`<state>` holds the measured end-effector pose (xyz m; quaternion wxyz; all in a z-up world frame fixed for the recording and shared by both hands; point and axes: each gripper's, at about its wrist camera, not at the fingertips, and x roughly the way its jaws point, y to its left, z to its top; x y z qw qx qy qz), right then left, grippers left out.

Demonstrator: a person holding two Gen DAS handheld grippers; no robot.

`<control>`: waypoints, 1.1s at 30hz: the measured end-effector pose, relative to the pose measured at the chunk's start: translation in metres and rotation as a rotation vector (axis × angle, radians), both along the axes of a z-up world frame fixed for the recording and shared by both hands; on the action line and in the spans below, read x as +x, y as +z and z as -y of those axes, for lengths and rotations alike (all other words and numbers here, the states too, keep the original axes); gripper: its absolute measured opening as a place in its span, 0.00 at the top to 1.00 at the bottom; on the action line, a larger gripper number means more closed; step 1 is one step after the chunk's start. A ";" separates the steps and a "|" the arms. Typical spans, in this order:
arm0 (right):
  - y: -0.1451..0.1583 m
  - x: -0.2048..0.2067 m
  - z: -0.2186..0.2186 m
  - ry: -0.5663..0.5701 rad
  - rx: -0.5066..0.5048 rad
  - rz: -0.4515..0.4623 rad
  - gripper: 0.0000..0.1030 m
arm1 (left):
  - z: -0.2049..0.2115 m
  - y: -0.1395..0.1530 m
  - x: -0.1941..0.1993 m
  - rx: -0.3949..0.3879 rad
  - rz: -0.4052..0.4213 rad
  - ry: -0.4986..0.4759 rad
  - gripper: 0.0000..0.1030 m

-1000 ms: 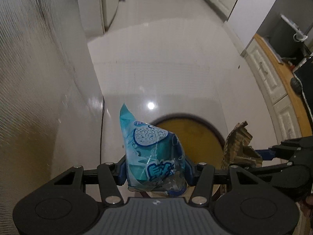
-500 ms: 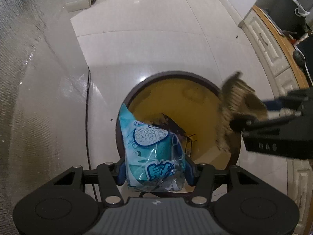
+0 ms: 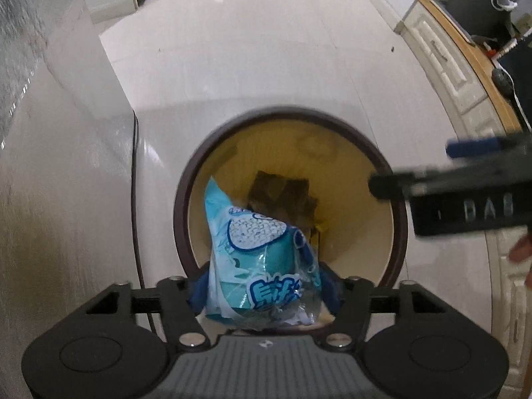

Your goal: Collect trash

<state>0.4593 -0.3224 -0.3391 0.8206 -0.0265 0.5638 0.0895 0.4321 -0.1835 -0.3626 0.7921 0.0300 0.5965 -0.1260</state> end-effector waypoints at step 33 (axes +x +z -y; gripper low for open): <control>0.058 -0.043 0.046 -0.149 0.081 0.001 0.00 | -0.022 0.095 -0.025 0.042 0.116 0.032 0.00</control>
